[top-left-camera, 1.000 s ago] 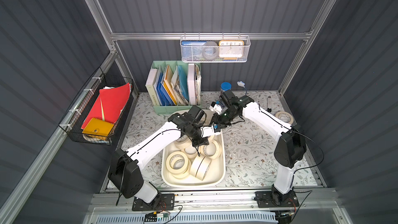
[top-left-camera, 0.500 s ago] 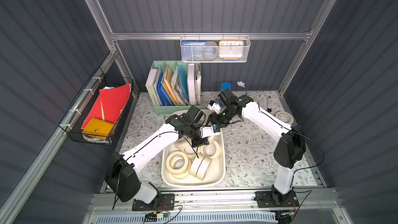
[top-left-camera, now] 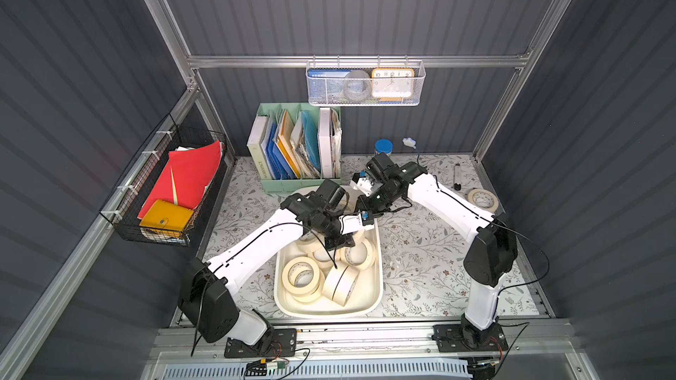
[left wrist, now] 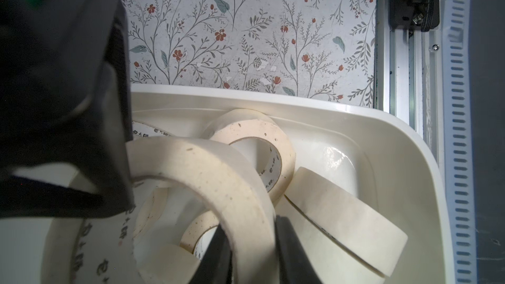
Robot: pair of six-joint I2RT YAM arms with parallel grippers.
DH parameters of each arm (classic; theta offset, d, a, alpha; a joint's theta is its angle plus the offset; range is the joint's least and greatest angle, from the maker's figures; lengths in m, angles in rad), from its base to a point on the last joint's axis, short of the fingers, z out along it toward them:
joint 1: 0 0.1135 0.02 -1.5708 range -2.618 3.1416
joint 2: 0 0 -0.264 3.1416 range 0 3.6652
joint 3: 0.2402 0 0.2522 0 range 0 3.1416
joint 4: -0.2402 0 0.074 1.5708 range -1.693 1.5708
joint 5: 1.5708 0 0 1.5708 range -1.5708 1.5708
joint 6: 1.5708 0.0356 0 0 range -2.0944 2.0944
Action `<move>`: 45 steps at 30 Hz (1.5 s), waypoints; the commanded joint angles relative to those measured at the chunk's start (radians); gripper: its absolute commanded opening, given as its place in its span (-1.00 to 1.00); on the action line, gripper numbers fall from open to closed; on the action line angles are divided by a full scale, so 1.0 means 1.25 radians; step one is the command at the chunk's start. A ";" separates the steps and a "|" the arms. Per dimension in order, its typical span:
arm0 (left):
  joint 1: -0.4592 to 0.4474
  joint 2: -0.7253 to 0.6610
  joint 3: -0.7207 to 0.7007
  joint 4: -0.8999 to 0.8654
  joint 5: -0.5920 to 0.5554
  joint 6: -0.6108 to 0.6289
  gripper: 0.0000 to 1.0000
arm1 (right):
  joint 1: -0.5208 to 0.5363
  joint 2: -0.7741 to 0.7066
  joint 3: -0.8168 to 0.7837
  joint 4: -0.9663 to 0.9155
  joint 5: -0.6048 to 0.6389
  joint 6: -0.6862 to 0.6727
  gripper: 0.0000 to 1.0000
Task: Take out the art tape in the storage box
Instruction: Pick up the art tape from the storage box, then place the art tape at the center of the board.
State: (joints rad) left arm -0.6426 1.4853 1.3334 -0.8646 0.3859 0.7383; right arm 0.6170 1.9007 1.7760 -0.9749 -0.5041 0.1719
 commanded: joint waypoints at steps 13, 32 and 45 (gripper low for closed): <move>-0.003 -0.131 0.005 0.222 0.004 -0.027 1.00 | -0.003 -0.024 -0.050 0.055 -0.011 0.111 -1.00; 0.081 -0.261 -0.193 0.442 -0.436 -0.512 0.93 | -0.347 -0.239 -0.212 0.039 0.449 0.095 -1.00; 0.229 -0.193 -0.293 0.355 -0.442 -0.936 0.65 | -0.397 -0.073 -0.223 0.146 0.509 0.103 -1.00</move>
State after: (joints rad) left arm -0.3885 1.2537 0.9970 -0.3710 -0.1623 -0.2676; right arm 0.1425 1.7981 1.4654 -0.8513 0.0853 0.2974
